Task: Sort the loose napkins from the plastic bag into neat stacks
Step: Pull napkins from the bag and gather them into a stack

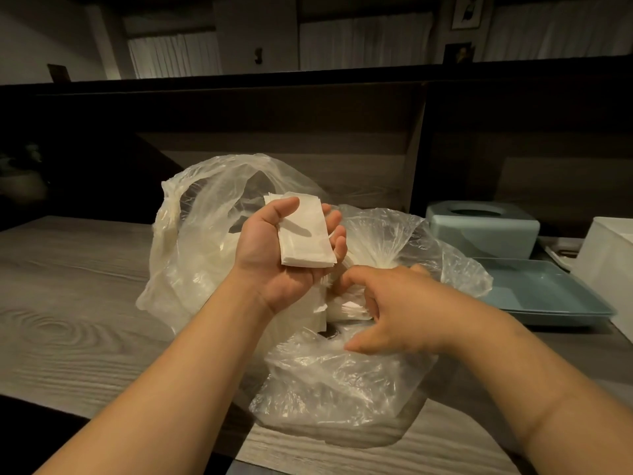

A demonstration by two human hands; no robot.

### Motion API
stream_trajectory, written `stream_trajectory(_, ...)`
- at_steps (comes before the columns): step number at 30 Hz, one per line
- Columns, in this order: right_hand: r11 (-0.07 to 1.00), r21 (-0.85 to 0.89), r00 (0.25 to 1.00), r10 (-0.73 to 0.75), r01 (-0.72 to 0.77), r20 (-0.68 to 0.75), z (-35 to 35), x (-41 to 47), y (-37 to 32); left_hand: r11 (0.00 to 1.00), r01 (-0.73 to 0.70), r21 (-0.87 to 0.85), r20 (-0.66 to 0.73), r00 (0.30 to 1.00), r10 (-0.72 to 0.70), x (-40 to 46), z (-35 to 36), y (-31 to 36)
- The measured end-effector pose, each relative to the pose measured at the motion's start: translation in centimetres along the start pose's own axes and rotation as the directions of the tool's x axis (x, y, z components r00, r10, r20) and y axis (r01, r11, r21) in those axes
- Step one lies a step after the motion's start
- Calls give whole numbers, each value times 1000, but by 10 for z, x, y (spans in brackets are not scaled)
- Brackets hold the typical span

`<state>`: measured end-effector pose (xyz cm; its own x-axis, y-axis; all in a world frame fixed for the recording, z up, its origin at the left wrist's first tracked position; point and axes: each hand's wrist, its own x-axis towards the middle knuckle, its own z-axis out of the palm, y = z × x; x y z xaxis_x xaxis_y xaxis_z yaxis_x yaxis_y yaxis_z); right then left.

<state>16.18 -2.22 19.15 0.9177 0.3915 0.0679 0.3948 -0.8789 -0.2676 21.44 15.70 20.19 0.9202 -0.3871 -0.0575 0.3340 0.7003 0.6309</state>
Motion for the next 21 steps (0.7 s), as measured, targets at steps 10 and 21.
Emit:
stream_trajectory(10, 1000, -29, 988, -6, 2, -153, 4, 4, 6, 999, 6, 37, 2, 1000, -6, 1, 0, -2)
stream_trajectory(21, 999, 46, 959, 36, -24, -280, 7, 9, 7, 999, 30, 42, 4, 1000, -31, 2, -1, -2)
